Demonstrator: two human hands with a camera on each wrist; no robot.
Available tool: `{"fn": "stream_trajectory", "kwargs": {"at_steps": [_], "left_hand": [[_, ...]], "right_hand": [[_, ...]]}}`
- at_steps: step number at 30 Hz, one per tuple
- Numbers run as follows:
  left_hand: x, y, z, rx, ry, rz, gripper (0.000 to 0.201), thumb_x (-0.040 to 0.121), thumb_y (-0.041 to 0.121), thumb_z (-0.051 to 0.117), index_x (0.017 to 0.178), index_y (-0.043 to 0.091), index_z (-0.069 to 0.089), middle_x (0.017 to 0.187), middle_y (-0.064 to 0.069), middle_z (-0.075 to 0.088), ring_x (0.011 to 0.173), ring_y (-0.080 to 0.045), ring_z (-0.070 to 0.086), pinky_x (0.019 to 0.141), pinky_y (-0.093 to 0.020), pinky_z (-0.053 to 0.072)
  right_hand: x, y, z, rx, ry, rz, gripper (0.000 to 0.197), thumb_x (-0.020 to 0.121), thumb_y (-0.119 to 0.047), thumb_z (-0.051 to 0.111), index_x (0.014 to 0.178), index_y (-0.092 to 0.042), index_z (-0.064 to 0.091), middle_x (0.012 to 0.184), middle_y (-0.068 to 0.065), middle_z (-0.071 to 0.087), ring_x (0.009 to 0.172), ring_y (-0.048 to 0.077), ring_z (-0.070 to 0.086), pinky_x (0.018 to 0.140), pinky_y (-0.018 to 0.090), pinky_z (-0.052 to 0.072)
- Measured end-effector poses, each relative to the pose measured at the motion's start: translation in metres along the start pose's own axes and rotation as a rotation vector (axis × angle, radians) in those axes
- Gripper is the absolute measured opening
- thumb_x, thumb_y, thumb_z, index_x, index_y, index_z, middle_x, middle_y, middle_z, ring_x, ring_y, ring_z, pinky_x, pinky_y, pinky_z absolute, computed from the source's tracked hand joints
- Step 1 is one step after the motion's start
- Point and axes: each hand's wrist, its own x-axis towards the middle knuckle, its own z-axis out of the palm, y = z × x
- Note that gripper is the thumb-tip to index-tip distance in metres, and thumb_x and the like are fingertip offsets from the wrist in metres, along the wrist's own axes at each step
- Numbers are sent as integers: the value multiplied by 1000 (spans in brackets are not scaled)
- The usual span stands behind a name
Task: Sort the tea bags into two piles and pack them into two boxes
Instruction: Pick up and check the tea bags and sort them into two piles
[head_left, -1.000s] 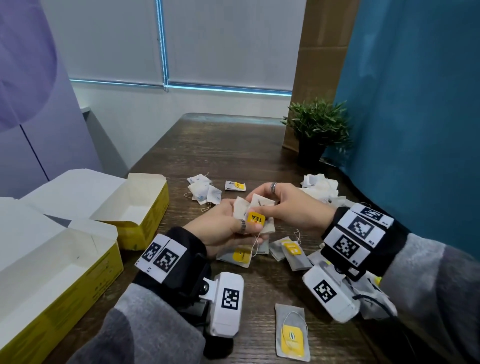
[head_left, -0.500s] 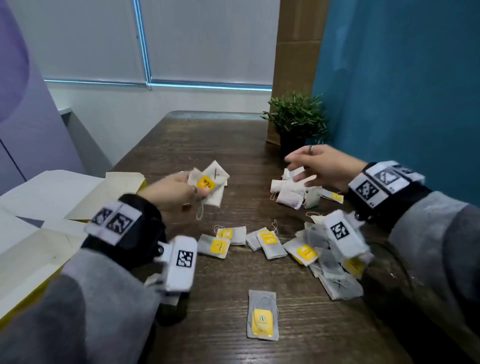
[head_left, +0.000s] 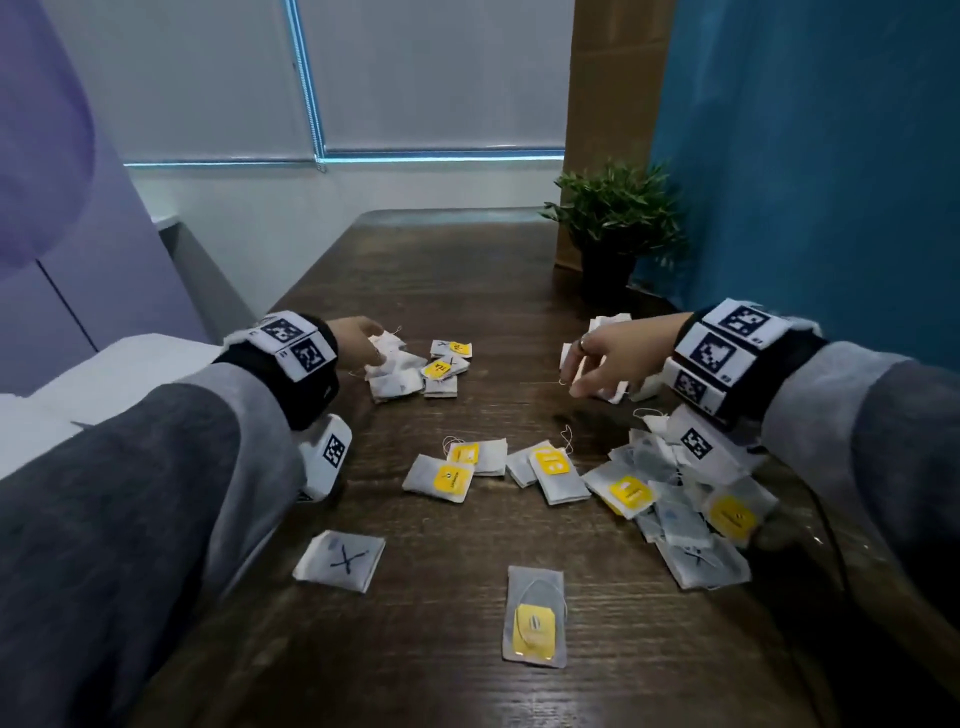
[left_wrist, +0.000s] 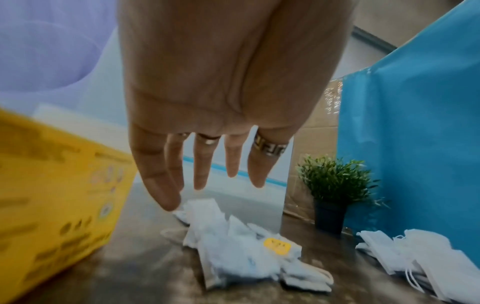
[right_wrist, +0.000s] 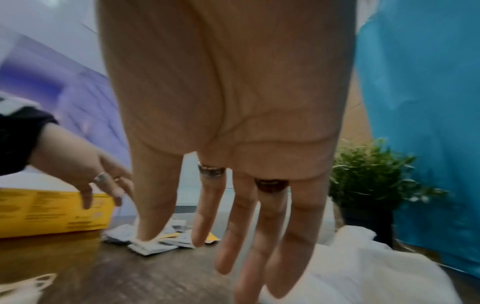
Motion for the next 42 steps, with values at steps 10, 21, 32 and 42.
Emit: {"fn": "stream_trajectory", "kwargs": {"at_steps": [10,21,32,42], "left_hand": [[-69,3,-2,-19,-361,119,18,86,16,64,102,22,57,90,1,64,73,-14,64,64,-23,51],[-100,-12,32,448,-638,161,45,64,23,84,96,29,53,91,6,61,86,-12,56,73,-28,49],[-86,-23,11,133,-419,164,22,80,30,71,98,18,65,95,-1,66,86,-14,60,79,-31,52],[-75,2,34,-292,-315,70,13,93,10,48,93,15,60,90,-3,57,65,-11,45,50,-19,36]], "right_hand": [[-10,-48,32,-100,-205,-178,56,75,-32,77,124,-19,52,118,2,60,108,24,62,91,35,53],[-10,-50,51,-257,-172,-114,42,74,-36,77,98,-17,49,76,-9,47,68,9,45,59,26,38],[-15,-44,37,-14,5,-157,43,70,-32,81,96,-22,47,80,-10,51,70,6,51,53,16,43],[-1,-51,30,464,33,-171,27,78,-13,75,88,-20,51,83,-2,59,70,8,60,53,19,55]]}}
